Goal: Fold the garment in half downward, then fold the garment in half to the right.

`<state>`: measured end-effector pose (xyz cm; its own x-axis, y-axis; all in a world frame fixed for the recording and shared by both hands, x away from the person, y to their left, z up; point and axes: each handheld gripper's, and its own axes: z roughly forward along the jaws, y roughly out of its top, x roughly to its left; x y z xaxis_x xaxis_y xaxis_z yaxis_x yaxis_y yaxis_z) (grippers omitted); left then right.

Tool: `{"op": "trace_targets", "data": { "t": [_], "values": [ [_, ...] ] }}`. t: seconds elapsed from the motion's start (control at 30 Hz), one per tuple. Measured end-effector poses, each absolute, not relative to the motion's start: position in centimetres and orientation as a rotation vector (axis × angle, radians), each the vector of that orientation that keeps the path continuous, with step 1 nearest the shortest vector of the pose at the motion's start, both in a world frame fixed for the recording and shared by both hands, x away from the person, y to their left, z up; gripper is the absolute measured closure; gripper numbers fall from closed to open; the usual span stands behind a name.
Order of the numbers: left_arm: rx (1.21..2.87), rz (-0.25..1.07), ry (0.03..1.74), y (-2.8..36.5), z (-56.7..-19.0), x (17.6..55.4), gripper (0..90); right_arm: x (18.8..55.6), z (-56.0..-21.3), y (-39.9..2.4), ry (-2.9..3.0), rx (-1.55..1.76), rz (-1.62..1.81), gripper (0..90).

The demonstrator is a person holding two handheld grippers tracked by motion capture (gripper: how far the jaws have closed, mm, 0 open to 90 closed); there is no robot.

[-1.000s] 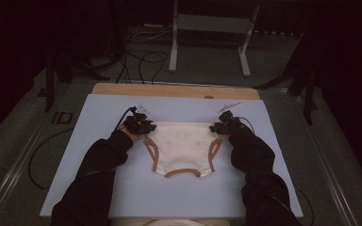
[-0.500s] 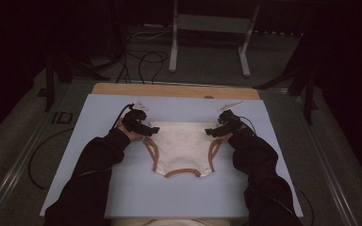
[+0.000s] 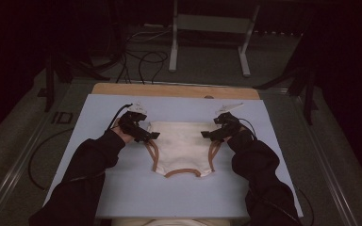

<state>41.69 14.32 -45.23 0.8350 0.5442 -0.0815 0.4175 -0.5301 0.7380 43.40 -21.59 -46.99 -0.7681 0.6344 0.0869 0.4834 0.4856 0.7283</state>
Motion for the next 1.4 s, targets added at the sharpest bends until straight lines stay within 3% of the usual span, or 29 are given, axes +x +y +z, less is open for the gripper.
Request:
{"op": "trace_targets", "data": {
  "t": [0.43,1.4],
  "values": [
    [2.212,0.222,0.597,14.3,-43.8,38.2,0.5,43.3,-45.9,-19.0,2.547,0.865,1.177,9.7],
    [2.269,0.166,0.459,13.2,-45.6,34.1,0.4,44.1,-45.6,-14.2,2.595,0.768,1.215,9.7]
  ]
}}
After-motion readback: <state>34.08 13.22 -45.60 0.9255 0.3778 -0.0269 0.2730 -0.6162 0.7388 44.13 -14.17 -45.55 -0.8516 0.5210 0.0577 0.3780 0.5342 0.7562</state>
